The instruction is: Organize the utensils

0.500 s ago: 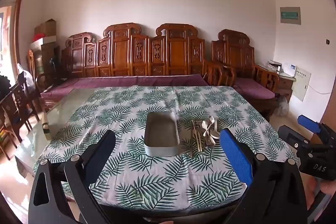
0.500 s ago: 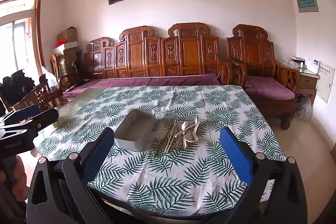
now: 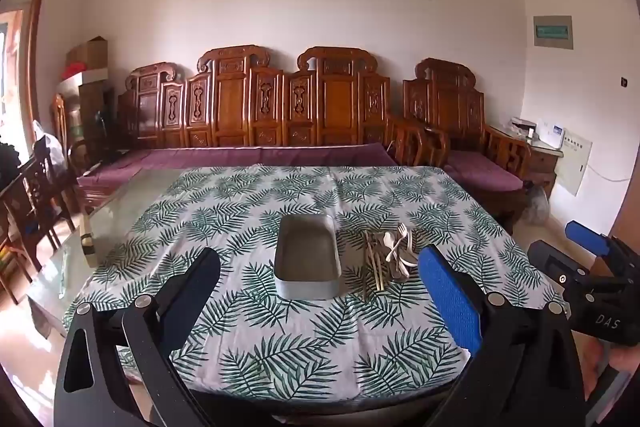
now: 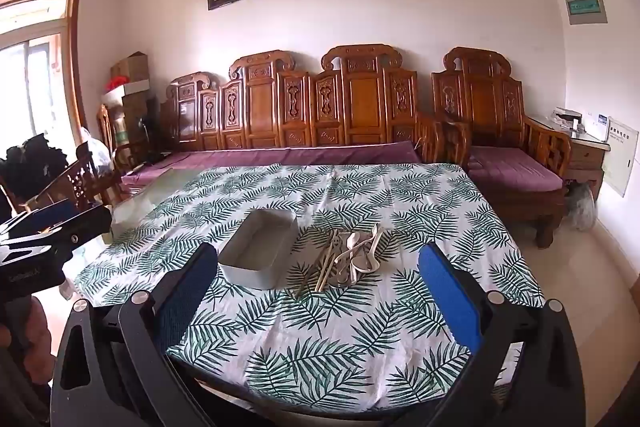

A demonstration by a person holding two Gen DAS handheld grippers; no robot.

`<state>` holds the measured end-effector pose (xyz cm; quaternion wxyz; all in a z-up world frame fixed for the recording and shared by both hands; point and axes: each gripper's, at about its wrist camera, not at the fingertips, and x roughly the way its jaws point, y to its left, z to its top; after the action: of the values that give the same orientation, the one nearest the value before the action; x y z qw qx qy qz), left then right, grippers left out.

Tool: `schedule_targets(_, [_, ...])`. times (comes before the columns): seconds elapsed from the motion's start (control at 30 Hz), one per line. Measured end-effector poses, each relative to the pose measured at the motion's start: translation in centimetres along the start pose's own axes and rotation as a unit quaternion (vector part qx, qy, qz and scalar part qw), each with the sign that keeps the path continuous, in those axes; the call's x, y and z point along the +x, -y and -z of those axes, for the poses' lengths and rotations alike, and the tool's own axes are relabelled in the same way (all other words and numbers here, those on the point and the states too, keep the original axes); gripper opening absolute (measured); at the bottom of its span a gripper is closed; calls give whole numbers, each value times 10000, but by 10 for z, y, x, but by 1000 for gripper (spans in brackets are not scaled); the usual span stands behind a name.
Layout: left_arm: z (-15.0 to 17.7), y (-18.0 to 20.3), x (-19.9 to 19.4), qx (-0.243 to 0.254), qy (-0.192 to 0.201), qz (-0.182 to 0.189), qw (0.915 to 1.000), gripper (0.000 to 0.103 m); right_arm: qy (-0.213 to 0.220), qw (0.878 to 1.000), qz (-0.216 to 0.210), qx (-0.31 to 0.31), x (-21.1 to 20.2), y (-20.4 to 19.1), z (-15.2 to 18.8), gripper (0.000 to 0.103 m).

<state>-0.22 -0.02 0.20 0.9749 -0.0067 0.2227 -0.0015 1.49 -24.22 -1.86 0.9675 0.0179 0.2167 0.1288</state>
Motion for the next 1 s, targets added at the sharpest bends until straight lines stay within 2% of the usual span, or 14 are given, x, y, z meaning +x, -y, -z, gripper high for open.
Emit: schedule_targets(1.0, [-4,-1,-1,8,27,-21,10000,96,7,10000,-2,8,1,0,0,101])
